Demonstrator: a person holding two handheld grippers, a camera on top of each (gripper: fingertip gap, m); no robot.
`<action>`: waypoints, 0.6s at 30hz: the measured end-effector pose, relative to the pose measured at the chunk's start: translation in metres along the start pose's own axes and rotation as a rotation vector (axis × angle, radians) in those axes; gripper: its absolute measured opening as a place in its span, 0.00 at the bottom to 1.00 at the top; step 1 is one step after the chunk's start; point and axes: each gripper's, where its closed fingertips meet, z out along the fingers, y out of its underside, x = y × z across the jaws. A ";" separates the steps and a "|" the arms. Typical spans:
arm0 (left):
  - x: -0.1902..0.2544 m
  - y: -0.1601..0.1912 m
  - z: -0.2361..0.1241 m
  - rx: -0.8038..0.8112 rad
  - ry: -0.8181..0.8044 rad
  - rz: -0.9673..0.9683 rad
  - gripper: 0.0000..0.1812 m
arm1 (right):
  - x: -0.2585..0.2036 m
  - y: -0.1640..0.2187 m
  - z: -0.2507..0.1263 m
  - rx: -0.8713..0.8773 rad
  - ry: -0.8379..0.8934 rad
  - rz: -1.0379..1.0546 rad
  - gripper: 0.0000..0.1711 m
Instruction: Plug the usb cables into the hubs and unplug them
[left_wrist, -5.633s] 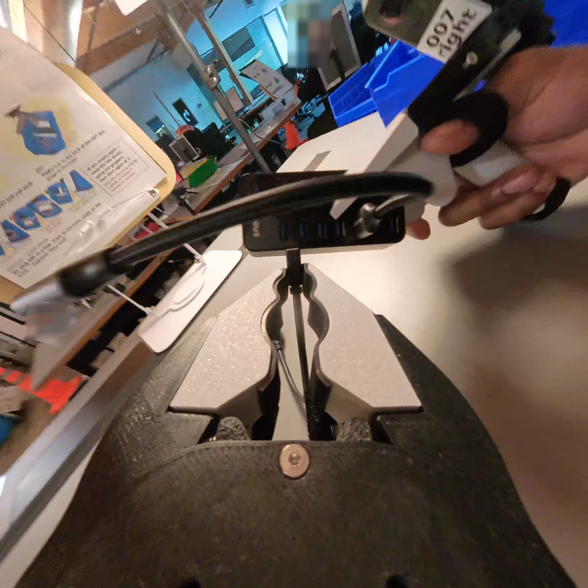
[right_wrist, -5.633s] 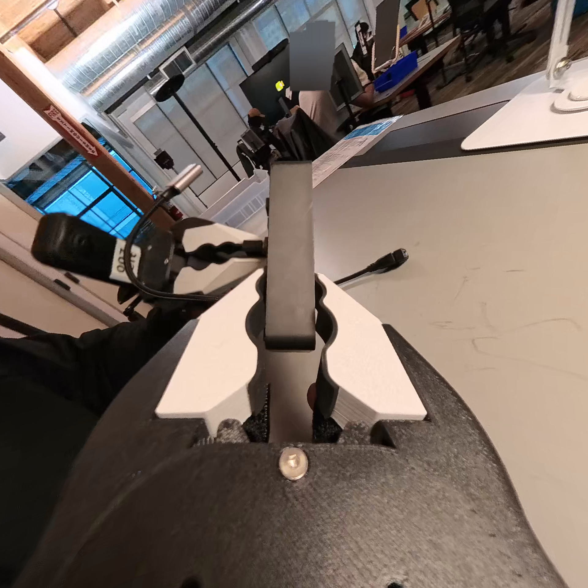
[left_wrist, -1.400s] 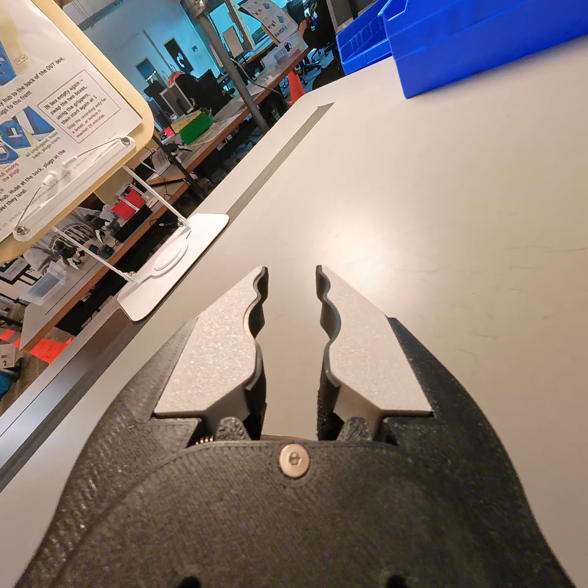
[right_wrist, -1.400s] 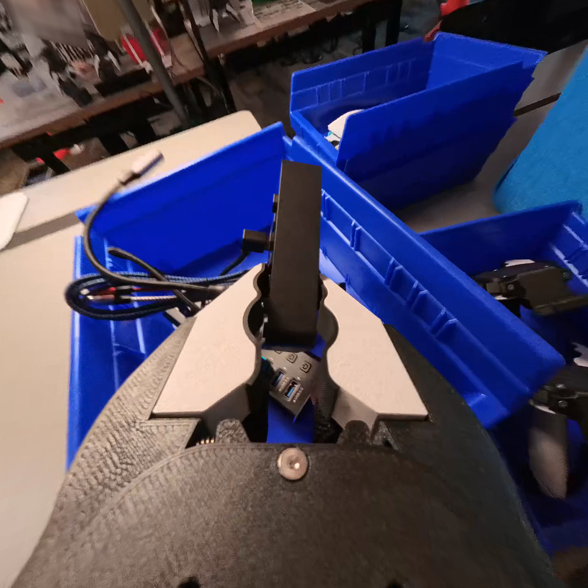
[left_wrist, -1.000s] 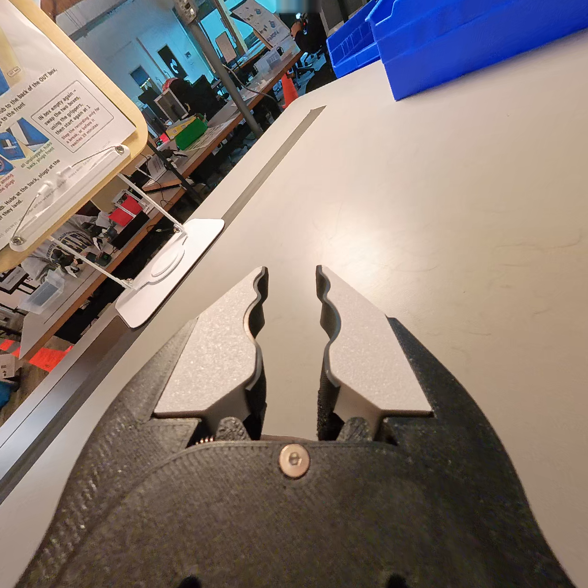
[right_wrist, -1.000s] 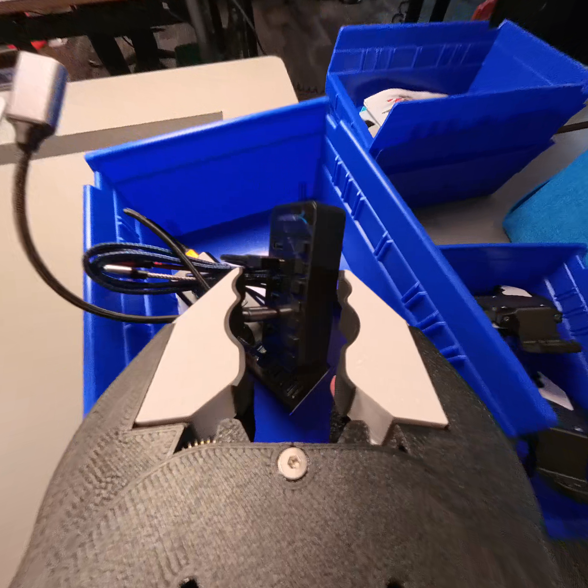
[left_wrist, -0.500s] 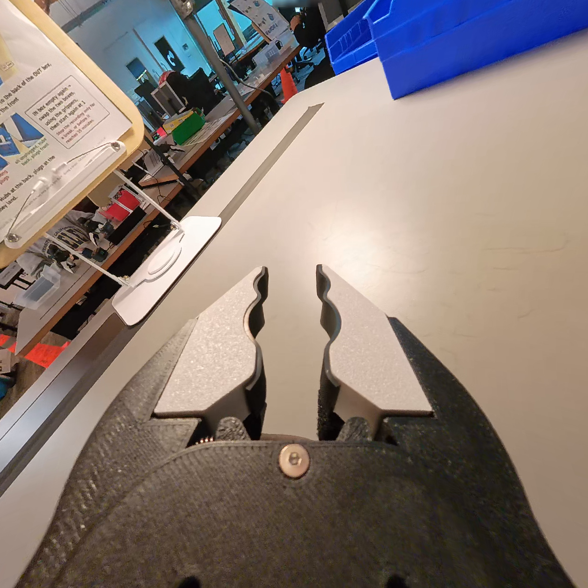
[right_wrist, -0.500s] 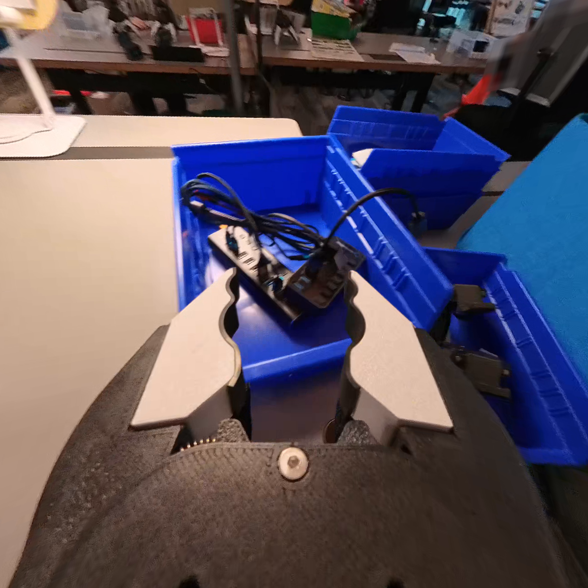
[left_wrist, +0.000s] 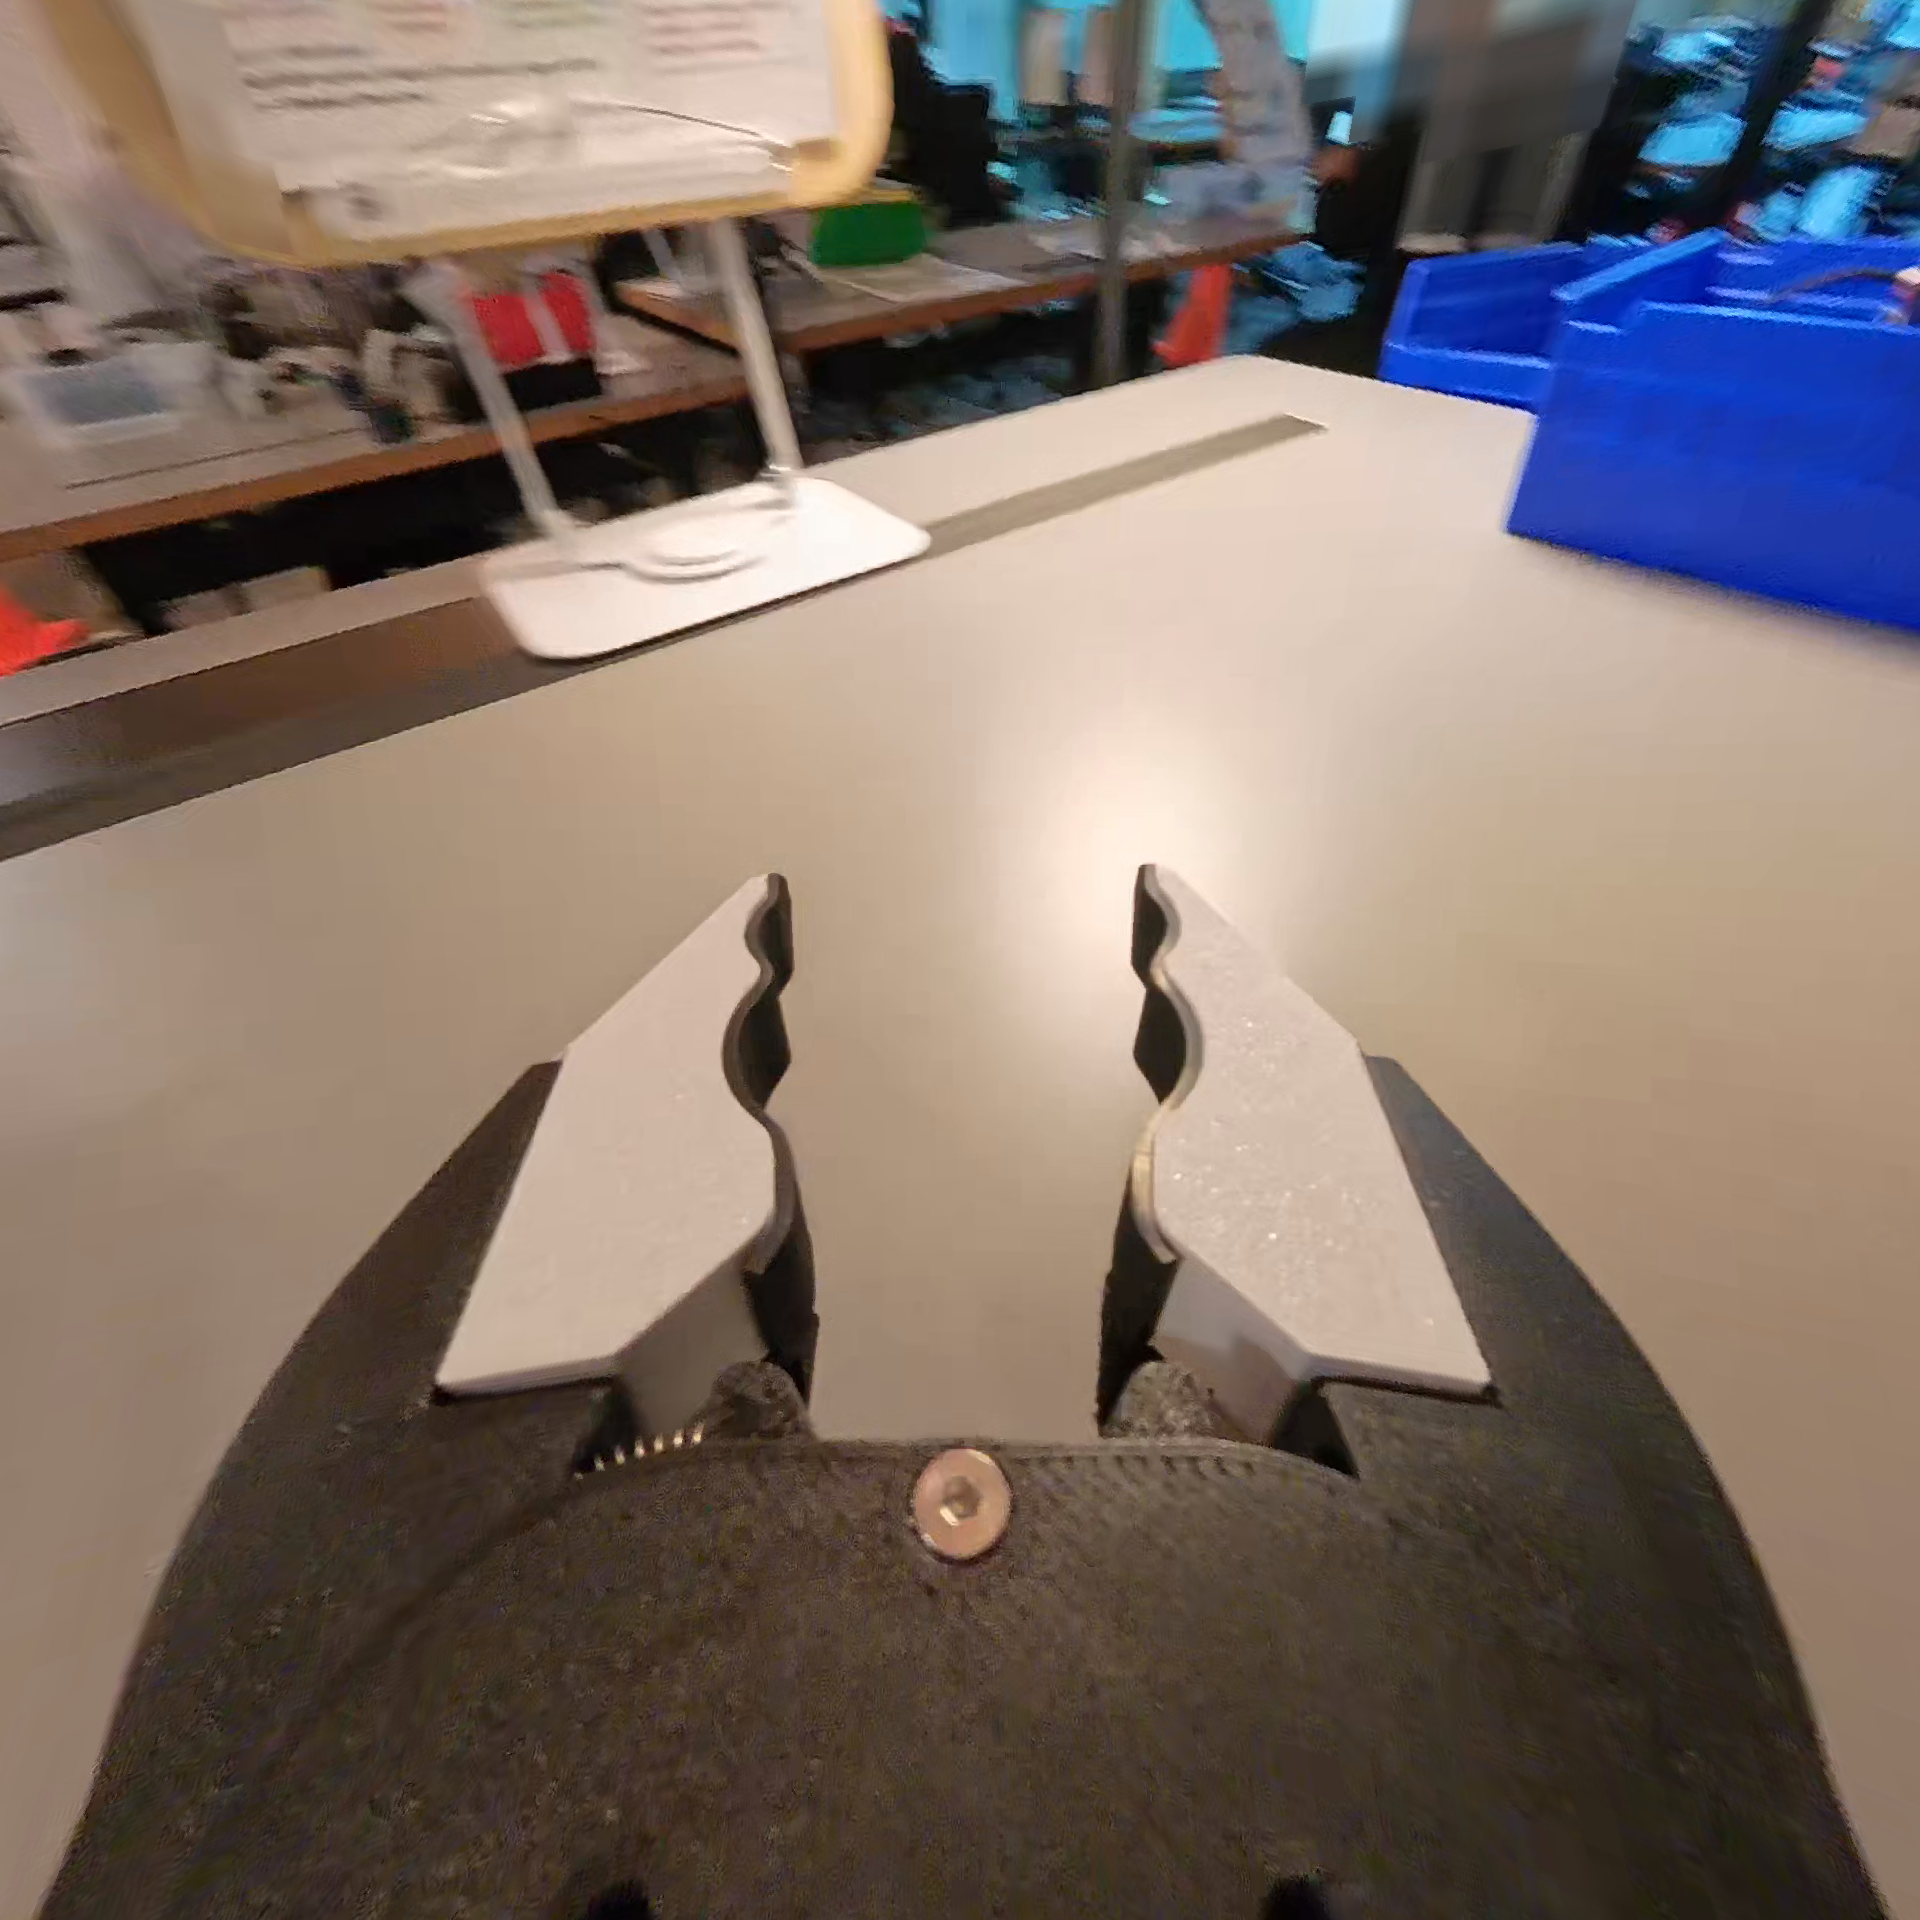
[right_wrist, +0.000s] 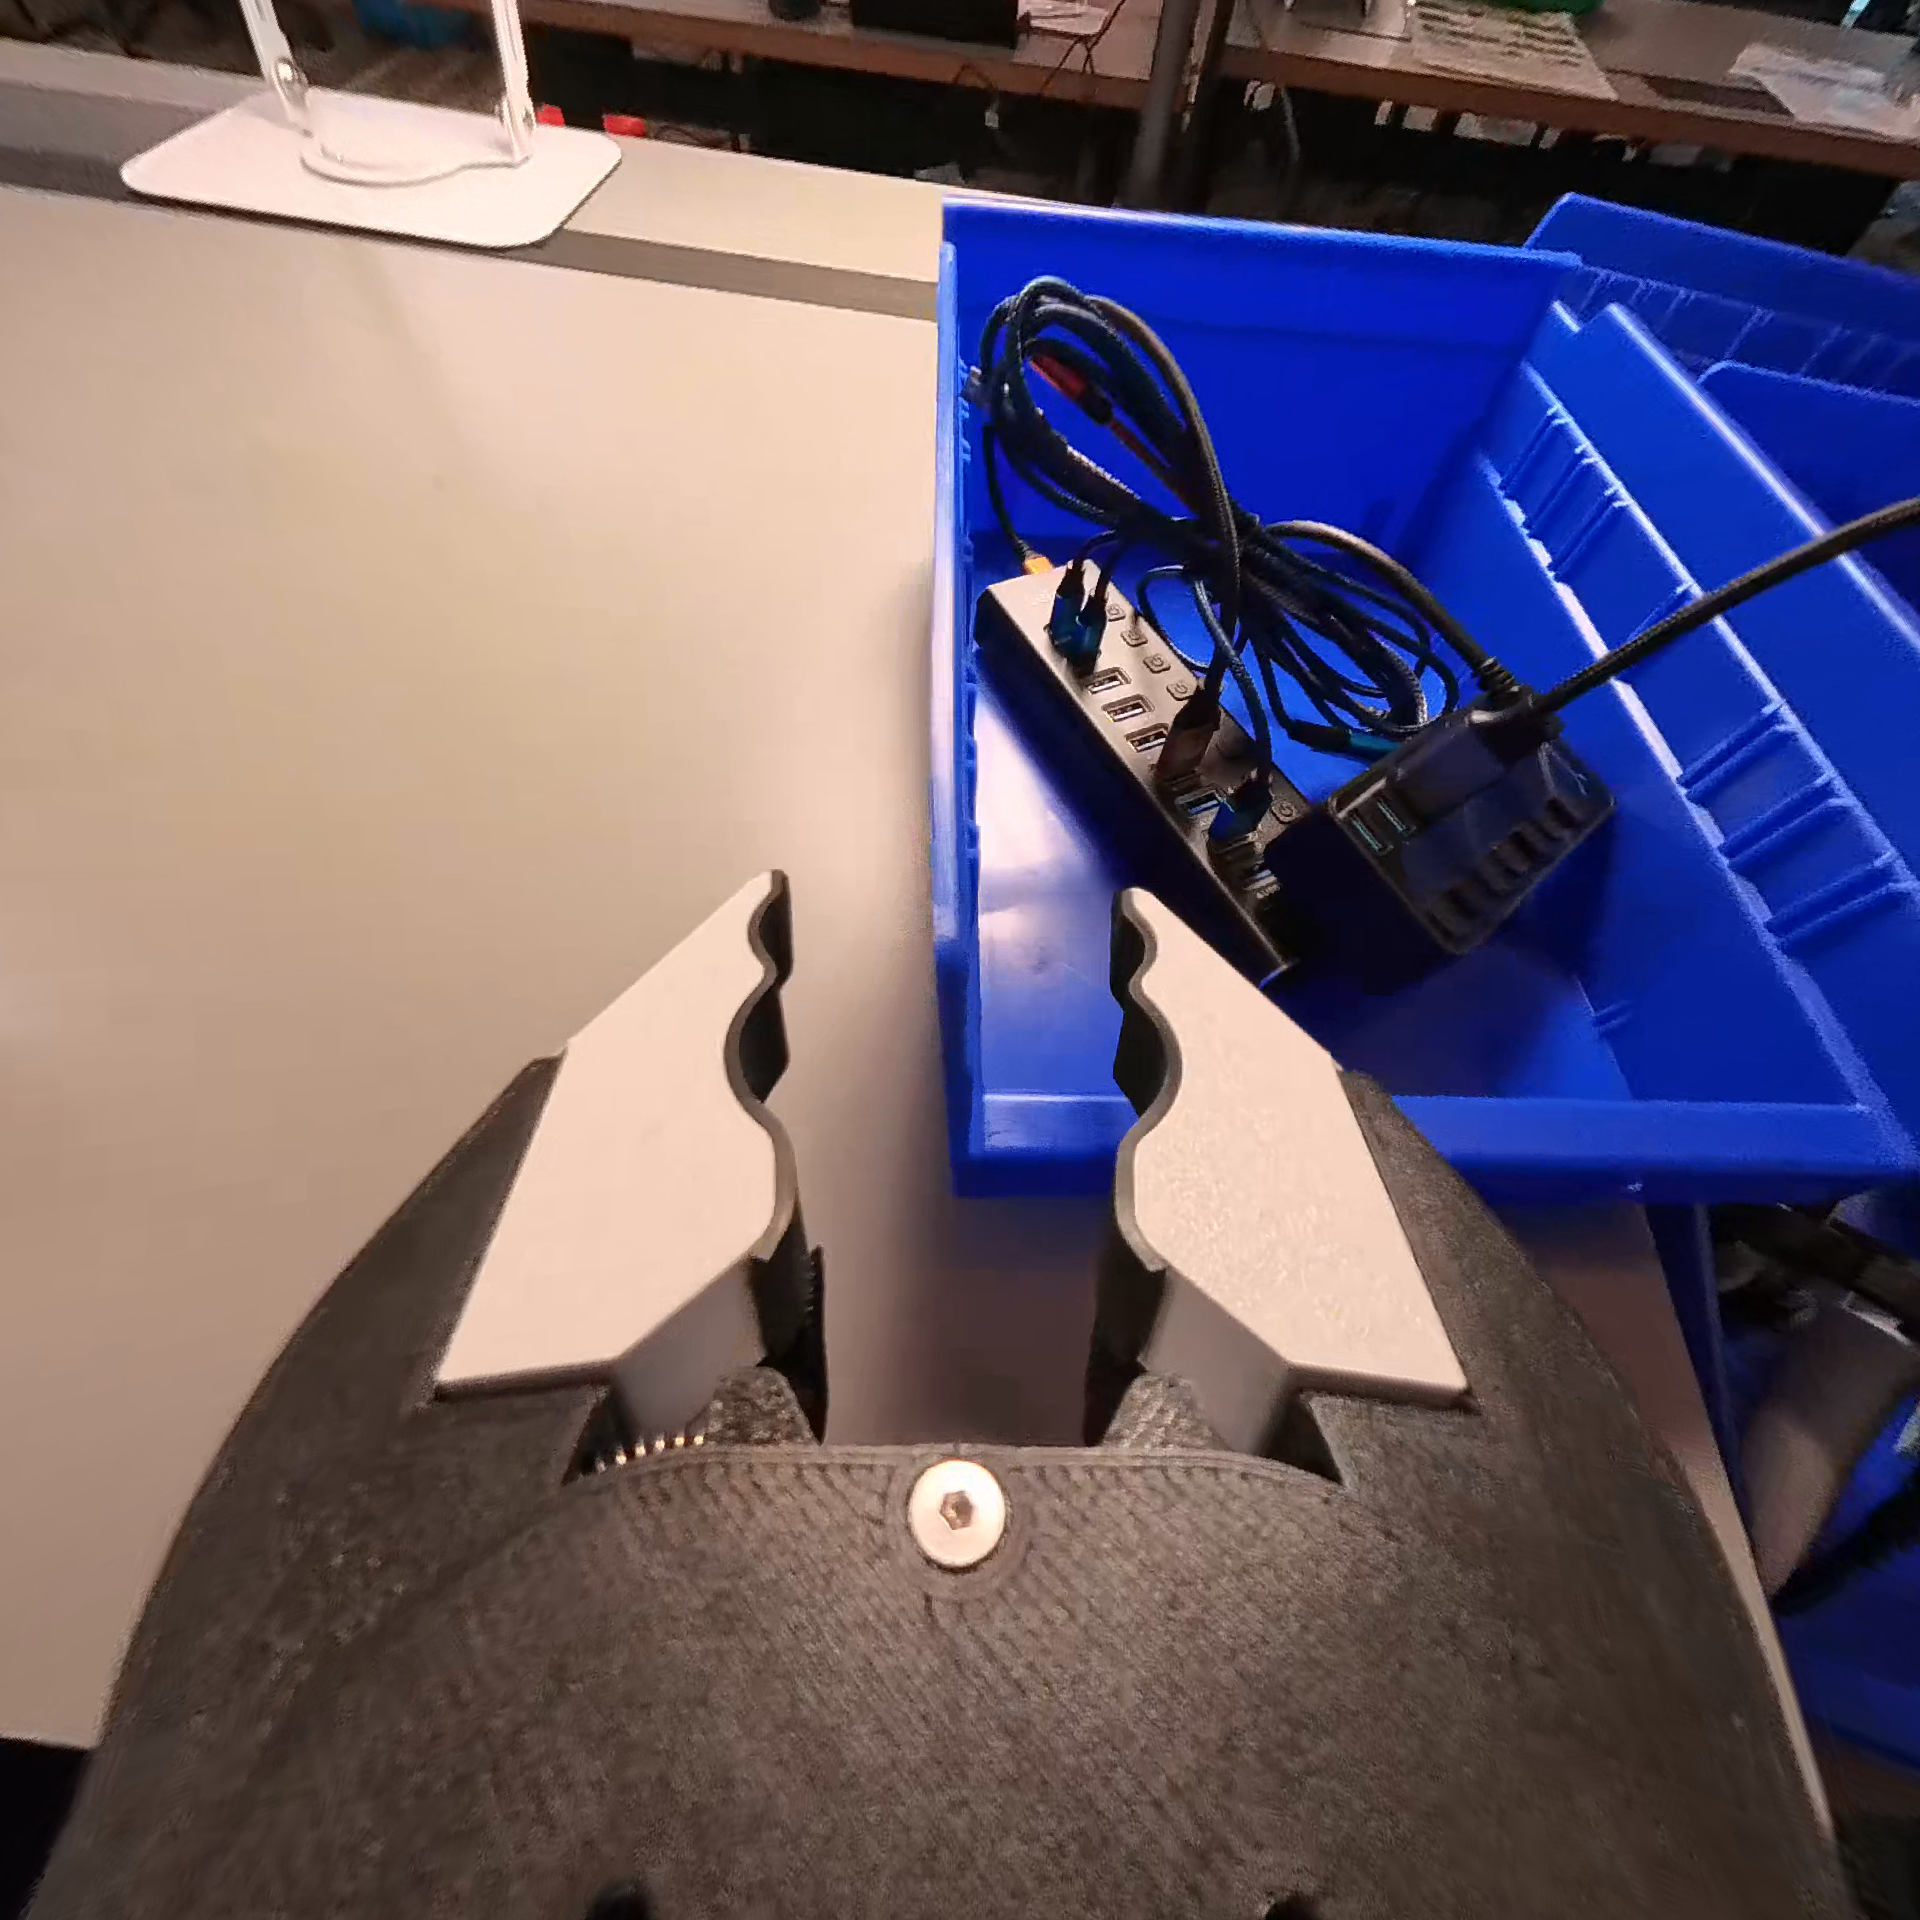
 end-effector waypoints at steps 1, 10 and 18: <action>-0.013 0.001 -0.016 0.013 -0.054 -0.011 0.37 | 0.001 0.000 0.002 -0.003 0.004 -0.013 0.34; -0.161 0.022 -0.206 -0.122 -0.743 -0.057 0.27 | 0.004 0.002 0.016 -0.033 0.009 -0.070 0.31; -0.248 0.081 -0.251 -0.423 -0.874 -0.140 0.36 | -0.001 -0.005 0.032 -0.060 0.047 -0.111 0.28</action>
